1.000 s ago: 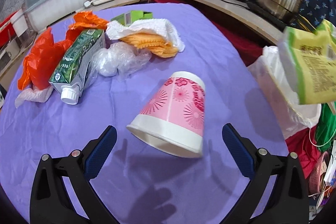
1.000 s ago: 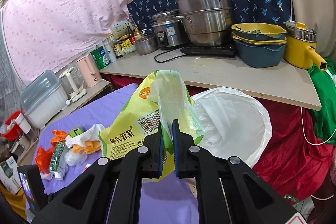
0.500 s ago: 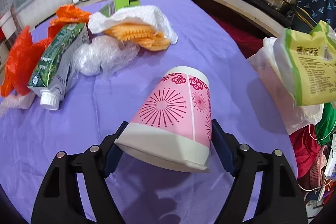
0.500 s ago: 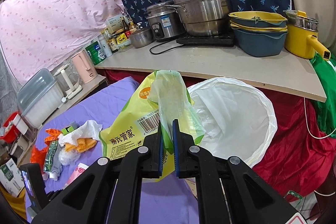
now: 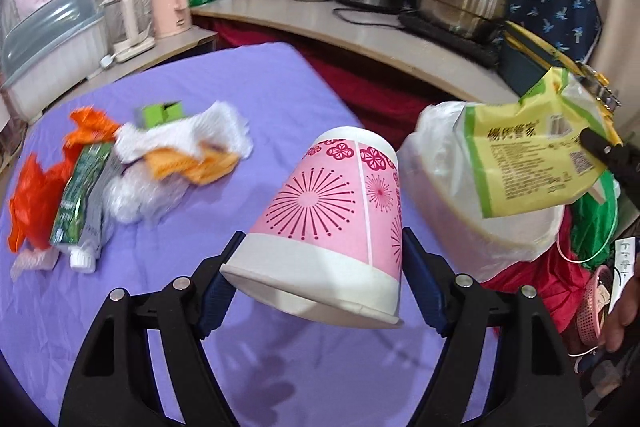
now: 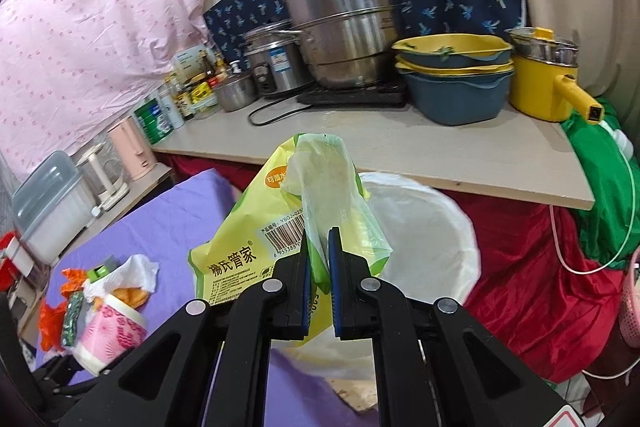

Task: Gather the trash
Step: 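Carry the snack bag toward the bin with the right gripper while the left gripper grasps the pink paper cup, then drop the snack bag and pink cup into the white bin with both grippers, then move both grippers back over the remaining trash on the table, then grasp the white tissue with the right gripper while the left gripper grasps the red plastic bag, then carry the tissue and red bag to the bin and release both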

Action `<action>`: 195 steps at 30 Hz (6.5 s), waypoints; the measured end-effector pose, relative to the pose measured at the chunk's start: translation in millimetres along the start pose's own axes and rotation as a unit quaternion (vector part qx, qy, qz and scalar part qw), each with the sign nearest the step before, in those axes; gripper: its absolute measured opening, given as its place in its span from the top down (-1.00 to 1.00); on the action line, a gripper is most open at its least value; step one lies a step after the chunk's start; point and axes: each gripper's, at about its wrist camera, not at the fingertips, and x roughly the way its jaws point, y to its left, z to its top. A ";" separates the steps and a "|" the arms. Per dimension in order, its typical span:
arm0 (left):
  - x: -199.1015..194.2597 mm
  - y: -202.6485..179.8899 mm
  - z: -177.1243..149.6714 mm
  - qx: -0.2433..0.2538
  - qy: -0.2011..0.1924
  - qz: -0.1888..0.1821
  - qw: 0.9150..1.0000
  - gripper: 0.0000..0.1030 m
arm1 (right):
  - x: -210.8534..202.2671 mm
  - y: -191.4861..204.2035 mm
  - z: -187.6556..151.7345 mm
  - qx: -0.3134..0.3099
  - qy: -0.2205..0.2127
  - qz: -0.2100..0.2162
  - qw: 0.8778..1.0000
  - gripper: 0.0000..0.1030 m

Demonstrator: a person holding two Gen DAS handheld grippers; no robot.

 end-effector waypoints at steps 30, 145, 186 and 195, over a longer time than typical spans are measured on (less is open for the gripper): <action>76.3 -126.7 50.4 0.095 0.008 -0.072 0.993 -0.68 | 47.9 -65.9 22.0 0.023 0.001 -0.077 0.997 0.23; -63.1 263.8 26.4 -0.162 -0.038 0.078 0.983 0.44 | 48.3 270.7 -50.3 -0.127 0.101 0.192 0.968 0.95; -77.6 5.7 58.9 0.020 -0.051 -0.055 0.997 0.44 | -59.0 27.3 35.7 0.004 -0.035 0.073 0.997 0.95; -43.5 -50.2 65.5 0.060 -0.027 -0.075 0.995 0.44 | -38.0 -18.7 36.5 0.036 -0.025 0.041 0.998 0.95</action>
